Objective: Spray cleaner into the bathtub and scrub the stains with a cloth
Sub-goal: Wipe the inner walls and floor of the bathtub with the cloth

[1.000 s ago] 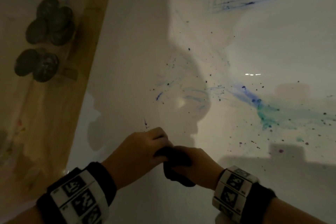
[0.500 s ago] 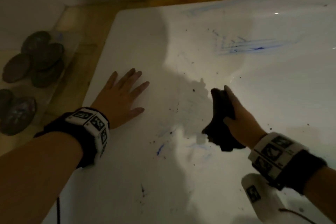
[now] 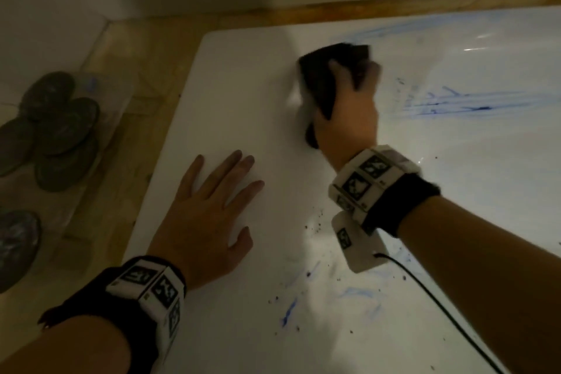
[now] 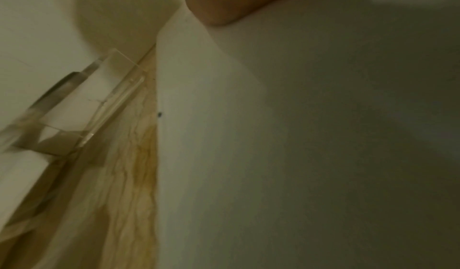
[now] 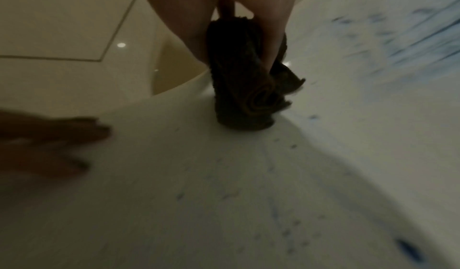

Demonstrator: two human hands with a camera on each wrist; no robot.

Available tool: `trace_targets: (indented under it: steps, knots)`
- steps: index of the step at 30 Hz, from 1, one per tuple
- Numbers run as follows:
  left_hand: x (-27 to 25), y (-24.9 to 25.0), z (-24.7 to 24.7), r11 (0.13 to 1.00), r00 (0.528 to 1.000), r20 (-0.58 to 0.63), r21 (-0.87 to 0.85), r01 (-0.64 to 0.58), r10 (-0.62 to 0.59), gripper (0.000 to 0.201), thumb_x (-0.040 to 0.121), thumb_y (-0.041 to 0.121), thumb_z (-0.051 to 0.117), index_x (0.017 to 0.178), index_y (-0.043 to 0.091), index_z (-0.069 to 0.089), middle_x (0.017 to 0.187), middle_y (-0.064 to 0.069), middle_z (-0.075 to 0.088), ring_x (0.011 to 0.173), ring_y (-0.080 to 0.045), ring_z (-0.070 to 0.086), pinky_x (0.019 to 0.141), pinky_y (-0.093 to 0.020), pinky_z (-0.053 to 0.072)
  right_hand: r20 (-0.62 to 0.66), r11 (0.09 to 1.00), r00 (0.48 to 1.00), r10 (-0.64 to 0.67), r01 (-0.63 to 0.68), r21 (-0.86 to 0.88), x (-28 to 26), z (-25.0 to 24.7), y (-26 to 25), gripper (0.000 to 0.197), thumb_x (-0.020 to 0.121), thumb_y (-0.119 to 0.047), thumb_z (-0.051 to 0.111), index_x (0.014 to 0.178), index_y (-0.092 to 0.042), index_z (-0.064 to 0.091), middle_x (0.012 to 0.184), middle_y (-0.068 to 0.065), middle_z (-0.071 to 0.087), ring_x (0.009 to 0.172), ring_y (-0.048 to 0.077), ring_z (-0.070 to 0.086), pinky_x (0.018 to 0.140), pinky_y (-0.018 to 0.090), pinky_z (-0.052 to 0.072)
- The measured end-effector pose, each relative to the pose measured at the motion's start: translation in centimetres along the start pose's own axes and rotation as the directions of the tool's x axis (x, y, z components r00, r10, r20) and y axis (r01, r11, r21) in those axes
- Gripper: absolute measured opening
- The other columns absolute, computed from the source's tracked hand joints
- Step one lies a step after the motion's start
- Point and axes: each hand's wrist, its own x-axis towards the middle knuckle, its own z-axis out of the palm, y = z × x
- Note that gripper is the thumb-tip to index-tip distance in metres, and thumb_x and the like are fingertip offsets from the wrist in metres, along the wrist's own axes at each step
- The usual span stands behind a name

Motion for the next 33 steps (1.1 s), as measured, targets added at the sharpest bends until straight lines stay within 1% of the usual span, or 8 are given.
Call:
trace_targets:
  steps: [6,10,14,16,22,26,29,33]
  knots:
    - [0.0,-0.2,0.0,0.999,1.0,0.005,-0.04,0.005,-0.004,0.062,0.073,0.034,0.041,0.131,0.015,0.054,0.15,-0.008,0.032,0.14,-0.022,0.023,0.111,-0.054,0.015,0.247,0.925,0.903,-0.353,0.376,-0.051,-3.0,2.7,-0.8,0.044,0.062,0.006,0.066,0.105,-0.005,0.065,0.125,0.024,0.053,0.091,0.046,0.055,0.075,0.045,0.05]
    - [0.1,-0.2,-0.1,0.999,1.0,-0.009,-0.05,-0.01,0.009,0.06,0.072,0.03,0.041,0.129,0.014,0.056,0.148,-0.005,0.037,0.139,-0.021,0.026,0.111,-0.055,0.016,0.472,0.898,0.794,-0.382,0.44,-0.013,-4.8,-0.1,2.8,0.031,0.073,0.002,0.063,0.102,-0.012,0.066,0.126,0.011,0.052,0.099,0.031,0.054,0.085,0.036,0.048]
    - [0.0,-0.2,-0.1,0.998,0.999,-0.039,-0.068,-0.008,0.006,0.059,0.072,0.028,0.04,0.126,0.014,0.058,0.147,-0.005,0.038,0.139,-0.021,0.026,0.112,-0.054,0.015,0.044,0.989,0.988,-0.145,0.142,0.05,-3.1,-2.8,4.9,0.032,0.076,0.004,0.061,0.105,-0.008,0.067,0.121,0.015,0.051,0.1,0.027,0.054,0.084,0.016,0.034]
    - [0.1,-0.2,-0.1,0.997,0.999,-0.043,-0.077,-0.007,0.004,0.059,0.072,0.028,0.039,0.126,0.013,0.058,0.146,-0.005,0.039,0.138,-0.02,0.027,0.112,-0.053,0.015,-0.078,0.996,0.995,0.055,-0.049,0.072,-1.4,-2.5,5.4,0.04,0.08,0.002,0.055,0.118,-0.008,0.058,0.132,0.015,0.04,0.108,0.03,0.051,0.085,0.009,0.029]
    - [0.1,-0.1,-0.1,0.997,1.0,-0.029,-0.07,-0.009,0.007,0.058,0.073,0.028,0.039,0.126,0.013,0.057,0.146,-0.006,0.039,0.139,-0.02,0.025,0.113,-0.053,0.013,0.136,0.999,0.99,0.046,-0.045,-0.014,-4.7,2.0,4.7,0.058,0.071,0.002,0.061,0.126,-0.011,0.05,0.138,0.014,0.037,0.105,0.038,0.053,0.092,0.04,0.046]
    - [0.2,-0.1,-0.3,0.998,1.0,-0.008,-0.059,-0.007,0.006,0.059,0.073,0.028,0.038,0.126,0.013,0.057,0.146,-0.006,0.039,0.138,-0.021,0.025,0.113,-0.053,0.013,0.411,0.971,0.888,-0.205,0.238,-0.031,-10.9,1.2,7.5,0.052,0.067,0.0,0.071,0.117,-0.007,0.058,0.127,0.017,0.049,0.1,0.038,0.057,0.083,0.042,0.052]
    - [0.2,0.0,-0.4,0.999,1.0,-0.01,-0.055,-0.001,0.0,0.059,0.073,0.029,0.037,0.126,0.013,0.057,0.146,-0.006,0.039,0.138,-0.021,0.025,0.113,-0.052,0.013,0.681,0.994,0.729,-0.07,0.106,-0.011,-12.2,-1.7,9.9,0.037,0.079,-0.001,0.061,0.115,-0.01,0.059,0.12,0.015,0.053,0.096,0.029,0.058,0.077,0.029,0.044]
    - [0.3,-0.1,-0.3,0.999,1.0,-0.025,-0.05,-0.008,0.007,0.059,0.073,0.028,0.038,0.126,0.012,0.057,0.146,-0.007,0.04,0.138,-0.021,0.025,0.113,-0.052,0.012,0.135,0.937,0.966,0.221,-0.248,0.247,-7.7,-3.5,10.9,0.019,0.085,-0.019,0.052,0.091,-0.022,0.071,0.087,0.017,0.066,0.065,0.023,0.063,0.066,0.028,0.053]
